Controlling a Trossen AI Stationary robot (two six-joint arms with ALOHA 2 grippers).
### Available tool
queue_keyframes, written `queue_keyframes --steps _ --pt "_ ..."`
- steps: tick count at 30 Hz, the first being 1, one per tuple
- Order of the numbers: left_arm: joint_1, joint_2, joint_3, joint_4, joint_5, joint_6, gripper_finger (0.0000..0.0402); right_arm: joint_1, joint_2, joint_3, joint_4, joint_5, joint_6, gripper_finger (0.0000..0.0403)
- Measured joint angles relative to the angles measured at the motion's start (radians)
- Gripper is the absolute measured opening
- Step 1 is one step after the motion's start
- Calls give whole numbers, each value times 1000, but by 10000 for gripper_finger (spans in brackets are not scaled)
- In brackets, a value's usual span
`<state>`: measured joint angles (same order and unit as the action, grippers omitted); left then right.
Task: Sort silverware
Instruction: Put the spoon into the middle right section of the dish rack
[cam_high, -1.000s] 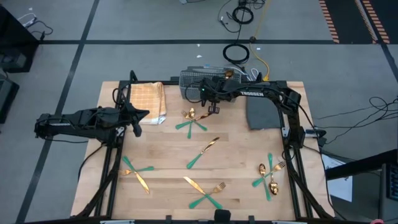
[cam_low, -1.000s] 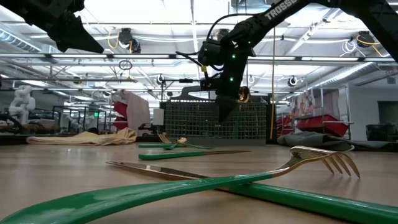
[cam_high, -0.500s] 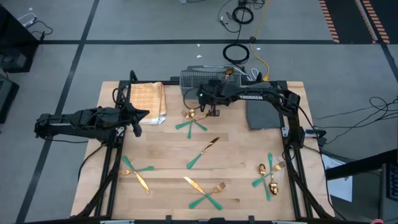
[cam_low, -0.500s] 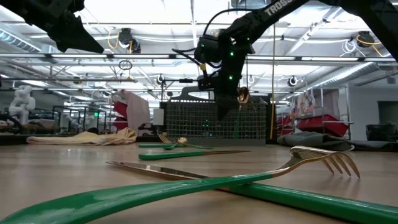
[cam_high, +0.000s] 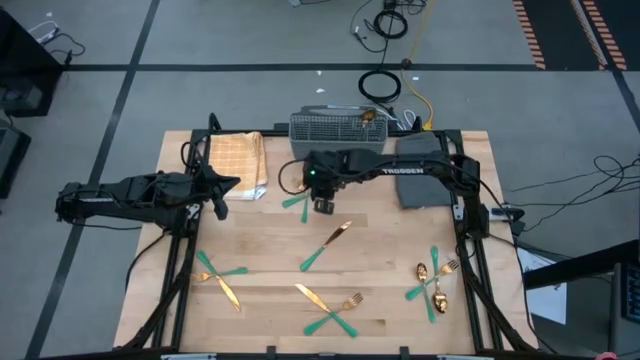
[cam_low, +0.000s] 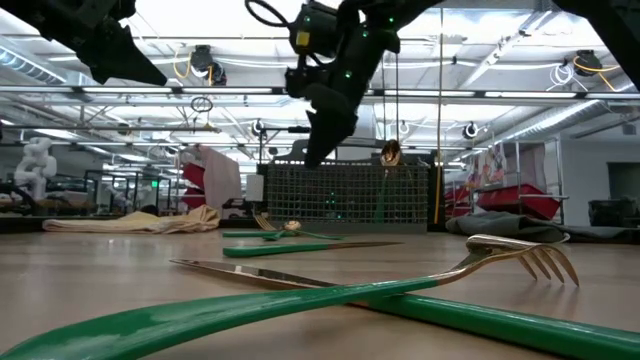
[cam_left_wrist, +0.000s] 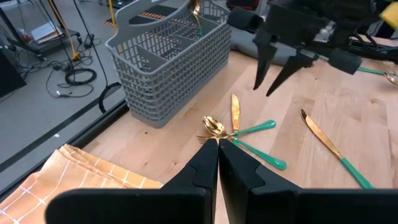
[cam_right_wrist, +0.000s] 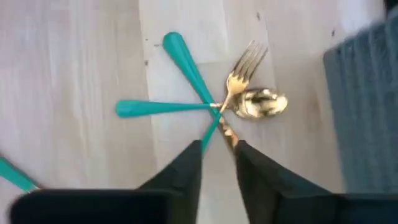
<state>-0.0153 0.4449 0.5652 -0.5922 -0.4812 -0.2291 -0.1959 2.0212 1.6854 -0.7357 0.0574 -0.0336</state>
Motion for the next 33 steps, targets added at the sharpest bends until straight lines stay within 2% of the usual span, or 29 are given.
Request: queue_keyframes --steps 4,9,24,29,33 --pt "0 0 0 0 0 1 21 -19 19 0 33 -36 153 154" --pt "0 0 0 0 0 7 21 -19 75 -1 118 -34 162 193" --pt "0 0 0 -1 0 8 21 -24 169 7 129 22 216 183" --pt "0 0 0 -1 0 7 21 -8 174 7 99 -13 191 183" --pt "0 0 0 -1 0 7 21 68 132 7 64 -65 102 183"
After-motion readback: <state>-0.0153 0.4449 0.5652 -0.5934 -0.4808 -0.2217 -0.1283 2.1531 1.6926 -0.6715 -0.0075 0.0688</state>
